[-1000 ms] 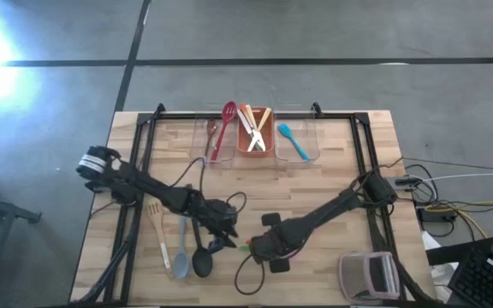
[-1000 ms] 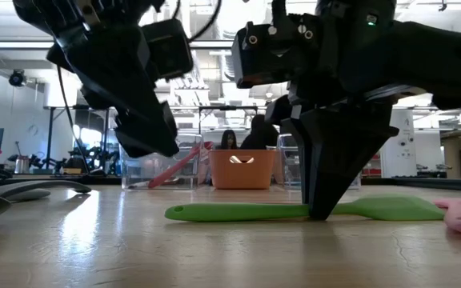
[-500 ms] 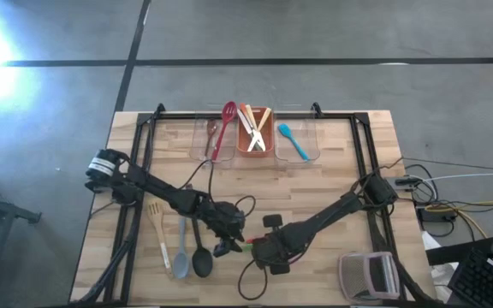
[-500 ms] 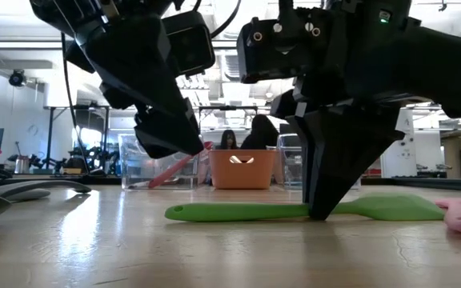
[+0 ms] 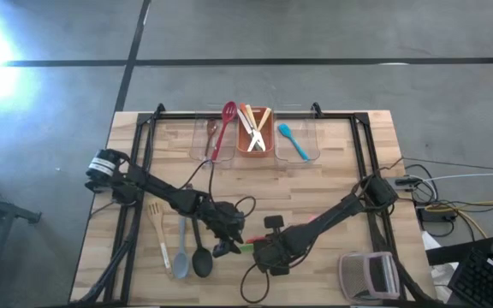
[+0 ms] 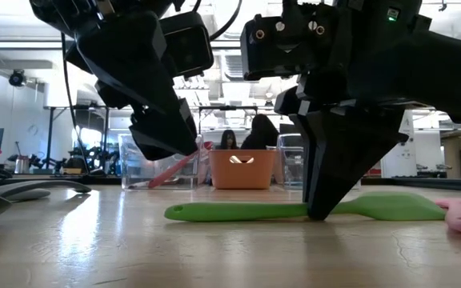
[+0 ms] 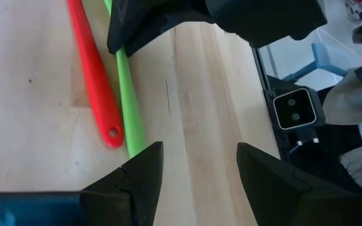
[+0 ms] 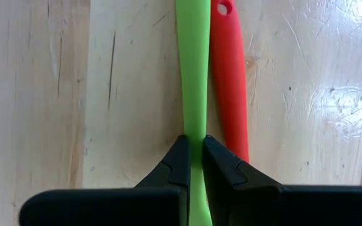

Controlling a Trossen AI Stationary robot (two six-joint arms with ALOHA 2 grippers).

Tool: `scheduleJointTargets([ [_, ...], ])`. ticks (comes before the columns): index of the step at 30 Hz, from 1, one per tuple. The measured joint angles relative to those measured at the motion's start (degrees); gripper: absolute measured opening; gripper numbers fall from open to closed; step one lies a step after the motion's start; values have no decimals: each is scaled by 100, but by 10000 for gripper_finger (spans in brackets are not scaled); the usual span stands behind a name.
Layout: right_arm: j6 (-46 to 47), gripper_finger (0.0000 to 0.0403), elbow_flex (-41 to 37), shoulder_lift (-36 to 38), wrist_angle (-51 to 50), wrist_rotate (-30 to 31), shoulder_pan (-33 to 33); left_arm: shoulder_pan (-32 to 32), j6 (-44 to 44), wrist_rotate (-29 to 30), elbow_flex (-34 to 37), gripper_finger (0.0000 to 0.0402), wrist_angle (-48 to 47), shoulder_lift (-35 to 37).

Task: Pick & Place Kitchen Items
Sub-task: Put the green spatula into the right transparent bin

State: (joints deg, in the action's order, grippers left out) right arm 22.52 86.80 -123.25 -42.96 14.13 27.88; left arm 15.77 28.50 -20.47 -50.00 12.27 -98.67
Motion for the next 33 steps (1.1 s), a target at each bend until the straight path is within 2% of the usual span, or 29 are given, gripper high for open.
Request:
scheduleJointTargets([
  [11,-30,8,250,25,23,0,52,0,59,-96,2,204,84,-88],
  [17,-33,8,239,29,33,0,48,4,313,-624,-18,204,587,-727],
  [23,-17,9,236,36,28,0,48,15,90,-1011,-587,204,598,-1207],
  [29,-20,10,232,38,29,6,51,9,-357,-1030,-1119,204,-57,-1338],
  [33,-17,10,232,39,34,9,52,4,-759,-668,-1349,204,-672,-1327],
])
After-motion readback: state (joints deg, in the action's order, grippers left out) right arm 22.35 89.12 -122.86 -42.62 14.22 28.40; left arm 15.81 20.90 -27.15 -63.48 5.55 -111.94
